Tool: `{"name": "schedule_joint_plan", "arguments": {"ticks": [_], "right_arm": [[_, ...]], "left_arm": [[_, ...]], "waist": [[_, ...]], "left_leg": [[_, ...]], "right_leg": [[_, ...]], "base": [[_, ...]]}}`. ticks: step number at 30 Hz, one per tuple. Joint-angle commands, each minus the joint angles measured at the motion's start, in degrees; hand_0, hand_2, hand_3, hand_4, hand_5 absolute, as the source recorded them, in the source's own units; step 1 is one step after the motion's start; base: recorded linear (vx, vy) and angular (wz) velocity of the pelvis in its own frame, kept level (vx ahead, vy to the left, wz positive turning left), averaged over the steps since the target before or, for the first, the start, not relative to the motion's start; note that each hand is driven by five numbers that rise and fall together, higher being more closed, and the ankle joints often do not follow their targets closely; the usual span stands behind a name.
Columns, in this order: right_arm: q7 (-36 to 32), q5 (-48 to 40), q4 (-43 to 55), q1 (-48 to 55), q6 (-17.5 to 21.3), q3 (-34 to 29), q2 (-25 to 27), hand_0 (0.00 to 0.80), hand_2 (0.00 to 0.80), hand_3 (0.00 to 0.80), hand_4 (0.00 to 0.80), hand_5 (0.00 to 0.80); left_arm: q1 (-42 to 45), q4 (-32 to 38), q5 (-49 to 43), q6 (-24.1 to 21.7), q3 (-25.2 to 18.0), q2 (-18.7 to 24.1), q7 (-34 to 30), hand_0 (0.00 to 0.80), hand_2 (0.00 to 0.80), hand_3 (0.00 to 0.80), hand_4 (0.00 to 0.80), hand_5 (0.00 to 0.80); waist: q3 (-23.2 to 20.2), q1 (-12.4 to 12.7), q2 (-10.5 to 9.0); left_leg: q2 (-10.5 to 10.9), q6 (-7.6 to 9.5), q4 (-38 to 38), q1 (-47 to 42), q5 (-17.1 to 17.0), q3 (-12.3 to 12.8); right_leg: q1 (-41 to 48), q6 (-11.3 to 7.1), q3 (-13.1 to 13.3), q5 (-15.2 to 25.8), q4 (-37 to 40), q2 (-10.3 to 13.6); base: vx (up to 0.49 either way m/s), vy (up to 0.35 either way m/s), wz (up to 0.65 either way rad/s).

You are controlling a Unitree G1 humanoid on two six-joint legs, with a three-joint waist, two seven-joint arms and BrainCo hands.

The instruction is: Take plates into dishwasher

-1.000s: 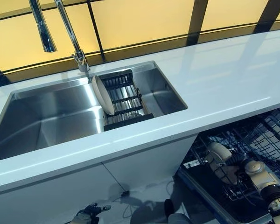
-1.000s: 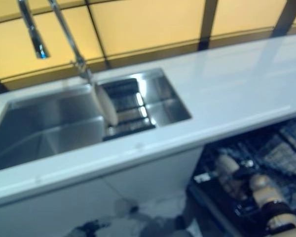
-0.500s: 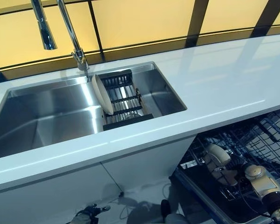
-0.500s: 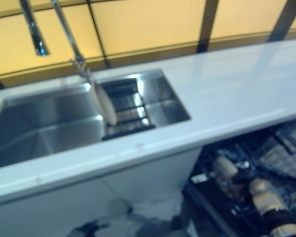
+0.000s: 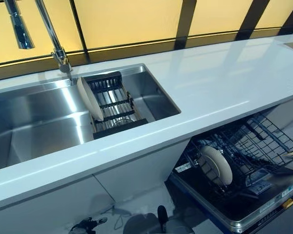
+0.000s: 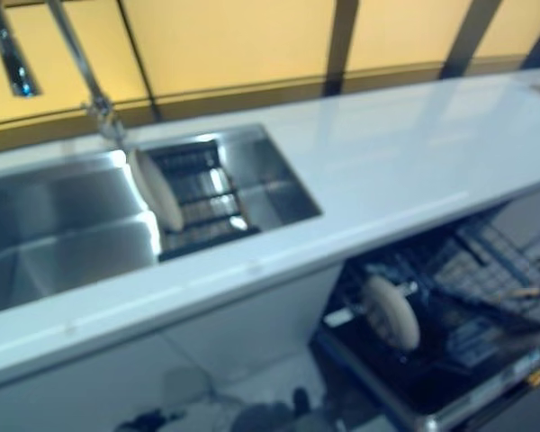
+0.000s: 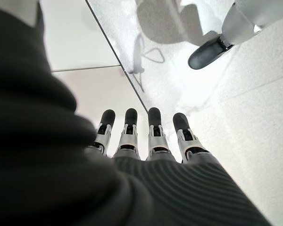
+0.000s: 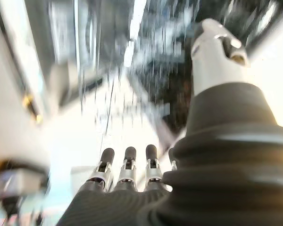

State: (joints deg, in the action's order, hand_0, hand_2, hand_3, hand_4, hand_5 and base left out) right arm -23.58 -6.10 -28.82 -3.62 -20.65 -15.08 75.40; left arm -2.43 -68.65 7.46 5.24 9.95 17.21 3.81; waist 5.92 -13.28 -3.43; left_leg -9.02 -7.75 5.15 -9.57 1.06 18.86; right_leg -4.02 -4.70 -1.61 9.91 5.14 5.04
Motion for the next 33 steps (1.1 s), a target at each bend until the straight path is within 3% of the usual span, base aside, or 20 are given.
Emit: {"name": "schedule_joint_plan", "arguments": {"ticks": [1, 6, 10, 17, 21, 33], "right_arm": [[2.8, -2.4, -3.8, -8.9, 4.1, 2.4, 3.7, 0.0, 0.0, 0.0, 0.0, 0.0], [11.2, 1.2, -5.7, -23.8, 10.5, 12.5, 9.1, 0.0, 0.0, 0.0, 0.0, 0.0], [21.8, 7.9, -5.5, -41.5, 16.8, 28.0, 11.1, 0.0, 0.0, 0.0, 0.0, 0.0], [29.7, 14.8, 1.5, -66.9, 19.3, 50.9, 8.5, 0.0, 0.0, 0.0, 0.0, 0.0], [35.5, 23.4, 5.9, -73.9, 20.7, 57.7, 5.2, 0.0, 0.0, 0.0, 0.0, 0.0], [35.1, 39.9, 11.6, -81.3, 25.6, 67.4, -1.7, 0.0, 0.0, 0.0, 0.0, 0.0]], "left_arm": [[-1.7, -2.1, -0.9, -1.5, 0.4, 4.6, 0.7, 0.0, 0.0, 0.0, 0.0, 0.0], [-1.8, -2.4, 0.7, -2.1, 3.0, 4.8, 0.9, 0.0, 0.0, 0.0, 0.0, 0.0], [-2.0, -1.9, 2.1, -1.9, 5.3, 4.7, 1.7, 0.0, 0.0, 0.0, 0.0, 0.0], [-2.1, -1.3, 3.9, -0.4, 6.7, 4.0, 2.1, 0.0, 0.0, 0.0, 0.0, 0.0], [-1.5, -0.6, 5.2, 0.4, 7.3, 3.1, 3.0, 0.0, 0.0, 0.0, 0.0, 0.0], [-0.8, 1.0, 8.0, 1.3, 6.2, 2.5, 4.8, 0.0, 0.0, 0.0, 0.0, 0.0]], "waist": [[-0.7, 1.6, -4.81], [-1.1, 3.8, -5.14], [-1.3, 6.0, -5.24], [-1.8, 8.7, -4.6], [-1.9, 10.5, -4.13], [0.8, 16.0, -3.75]], "left_leg": [[-1.7, 1.85, -0.2, -1.0, 0.4, -1.4], [-1.5, 1.89, -0.2, -0.9, 0.2, -2.2], [-1.4, 1.82, -0.2, -0.3, -0.1, -3.6], [-1.1, 1.76, -0.2, 1.5, -0.7, -6.6], [-0.9, 1.61, -0.2, 2.8, -1.3, -8.6], [0.0, 1.47, -0.2, 7.7, -3.7, -14.3]], "right_leg": [[3.1, -5.47, 1.6, -1.8, -0.1, 2.6], [3.7, -5.55, 0.8, -2.1, -0.1, 2.8], [4.2, -5.72, -0.7, -2.5, -0.1, 3.3], [4.8, -5.82, -3.3, -3.3, -0.1, 4.1], [4.9, -5.89, -5.2, -3.7, -0.1, 4.6], [5.0, -5.85, -11.0, -4.1, -0.1, 5.8]], "base": [[0.0, 0.0, 0.0], [0.0, 0.0, 0.0], [0.001, 0.009, 0.04], [0.007, 0.014, 0.14], [0.014, 0.013, 0.25], [-0.009, 0.018, 0.3]]}}
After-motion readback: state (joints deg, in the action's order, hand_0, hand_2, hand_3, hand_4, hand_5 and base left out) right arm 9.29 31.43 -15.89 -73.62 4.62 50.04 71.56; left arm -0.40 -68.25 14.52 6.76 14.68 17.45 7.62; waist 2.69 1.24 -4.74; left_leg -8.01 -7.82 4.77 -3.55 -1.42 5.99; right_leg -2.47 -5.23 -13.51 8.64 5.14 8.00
